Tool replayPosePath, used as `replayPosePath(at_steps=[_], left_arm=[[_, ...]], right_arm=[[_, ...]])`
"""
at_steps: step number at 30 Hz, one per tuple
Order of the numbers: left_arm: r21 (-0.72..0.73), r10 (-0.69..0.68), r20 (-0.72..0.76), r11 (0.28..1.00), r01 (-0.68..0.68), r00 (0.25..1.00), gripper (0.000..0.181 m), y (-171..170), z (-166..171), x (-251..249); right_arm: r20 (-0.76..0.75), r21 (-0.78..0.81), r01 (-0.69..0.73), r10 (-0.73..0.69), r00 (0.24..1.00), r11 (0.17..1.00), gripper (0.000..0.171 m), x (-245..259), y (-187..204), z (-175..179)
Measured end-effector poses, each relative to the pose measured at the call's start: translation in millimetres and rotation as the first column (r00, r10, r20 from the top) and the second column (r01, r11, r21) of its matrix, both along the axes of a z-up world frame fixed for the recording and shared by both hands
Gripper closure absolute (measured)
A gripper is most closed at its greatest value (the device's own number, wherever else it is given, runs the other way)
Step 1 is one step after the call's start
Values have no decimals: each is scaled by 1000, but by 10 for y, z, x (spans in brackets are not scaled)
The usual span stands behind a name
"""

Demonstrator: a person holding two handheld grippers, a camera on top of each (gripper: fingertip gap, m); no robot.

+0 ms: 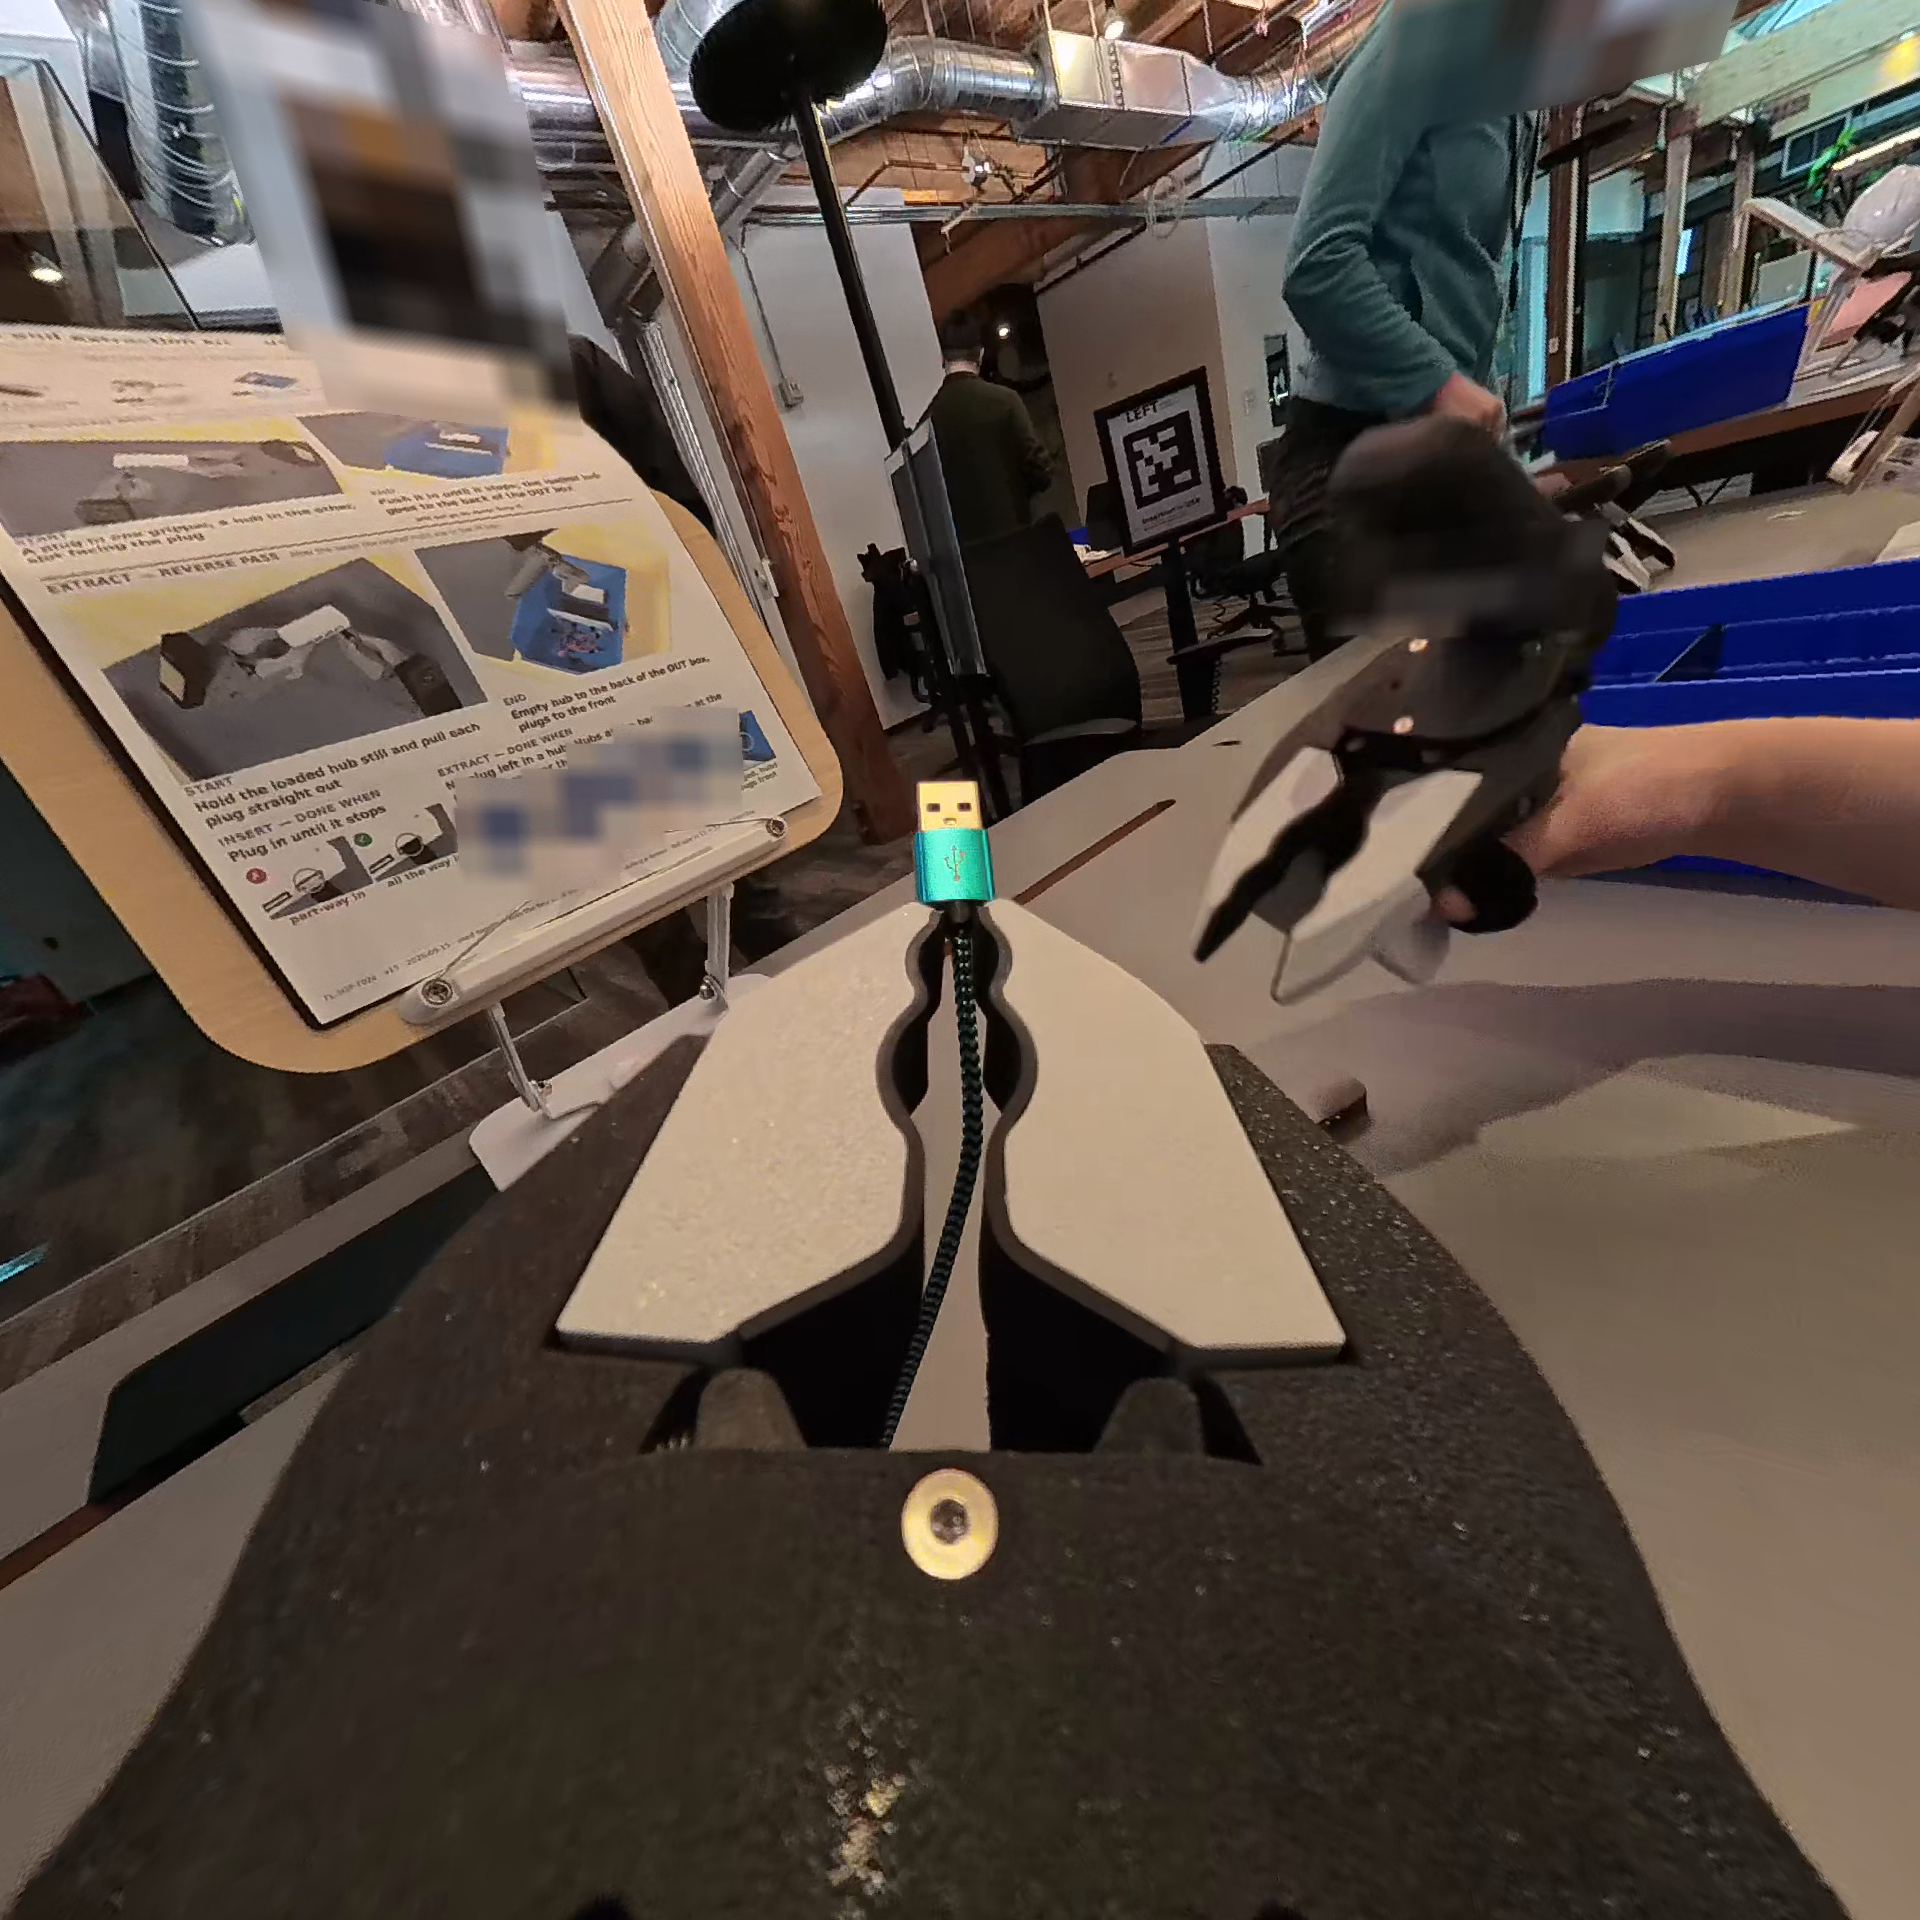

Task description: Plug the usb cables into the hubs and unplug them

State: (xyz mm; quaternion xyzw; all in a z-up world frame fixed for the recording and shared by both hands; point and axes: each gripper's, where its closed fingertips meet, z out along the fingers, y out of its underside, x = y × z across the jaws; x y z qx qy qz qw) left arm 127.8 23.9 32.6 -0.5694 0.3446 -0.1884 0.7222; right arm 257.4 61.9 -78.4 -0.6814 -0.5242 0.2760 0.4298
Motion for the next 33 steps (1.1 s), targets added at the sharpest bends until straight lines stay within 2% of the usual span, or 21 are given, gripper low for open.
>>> replayPosePath(at_steps=[2, 4, 8, 11, 14, 16, 17, 19, 26, 33], left_arm=[[-19, -10, -1, 1000, 10, 1000, 177, 17, -23, 29], [-22, -11, -14, 1000, 11, 1000, 177, 28, -35, 64], [-33, -24, -31, 999, 23, 999, 177, 33, -59, 135], [-48, -36, -37, 998, 34, 999, 177, 34, -85, 162], [-77, -49, -42, 996, 46, 998, 177, 50, -134, 190], [-102, -58, -46, 993, 53, 997, 177, 68, -175, 211], [-109, -58, -49, 993, 52, 997, 177, 81, -190, 214], [-130, -59, -55, 990, 51, 997, 177, 103, -217, 218], [-237, -83, -64, 969, 65, 995, 177, 145, -298, 232], [-269, -98, -56, 960, 79, 994, 177, 147, -302, 236]], right_arm=[[96, -46, -2, 7, 995, 999, 127, 83, -48, -303], [169, -56, 20, -10, 986, 998, 128, 161, -59, -532], [260, -47, 81, -66, 963, 996, 124, 283, -42, -797], [212, -81, 126, -106, 972, 989, 121, 338, 10, -792], [189, -132, 105, -79, 979, 986, 122, 320, 7, -798], [205, -122, 79, -53, 977, 989, 127, 288, 5, -809], [208, -122, 67, -40, 977, 990, 140, 271, 2, -808], [209, -123, 73, -46, 977, 990, 140, 258, 22, -809], [129, -140, 158, -141, 982, 977, 140, 210, 65, -715], [48, -160, 282, -278, 959, 946, 141, 196, 176, -551]])
